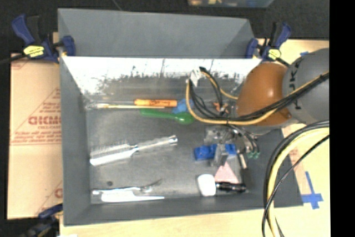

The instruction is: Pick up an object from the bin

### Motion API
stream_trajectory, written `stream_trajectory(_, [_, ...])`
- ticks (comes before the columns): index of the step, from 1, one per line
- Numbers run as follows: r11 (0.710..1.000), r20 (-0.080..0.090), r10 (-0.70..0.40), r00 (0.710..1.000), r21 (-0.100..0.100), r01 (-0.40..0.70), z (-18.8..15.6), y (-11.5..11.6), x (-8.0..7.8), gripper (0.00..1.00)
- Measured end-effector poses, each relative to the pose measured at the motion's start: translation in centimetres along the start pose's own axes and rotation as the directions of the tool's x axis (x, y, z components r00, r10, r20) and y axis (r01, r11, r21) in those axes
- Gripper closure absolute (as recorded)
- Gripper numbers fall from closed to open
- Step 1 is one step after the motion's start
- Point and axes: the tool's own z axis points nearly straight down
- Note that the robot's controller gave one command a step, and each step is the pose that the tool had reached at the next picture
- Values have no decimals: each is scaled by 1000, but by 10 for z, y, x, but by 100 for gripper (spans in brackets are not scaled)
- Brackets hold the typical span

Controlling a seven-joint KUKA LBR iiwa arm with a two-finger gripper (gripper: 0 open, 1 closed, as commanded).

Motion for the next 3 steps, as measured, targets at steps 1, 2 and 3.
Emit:
stream_trajectory(1, [1000,0,-2,1000,1,2,-17,-1,0,100])
stream_trajectory(2, [1000,3,-3,1000,2,3,-34,-1,-1,100])
stream_trajectory(3, [1000,5,-2,1000,3,2,-50,-2,-2,100])
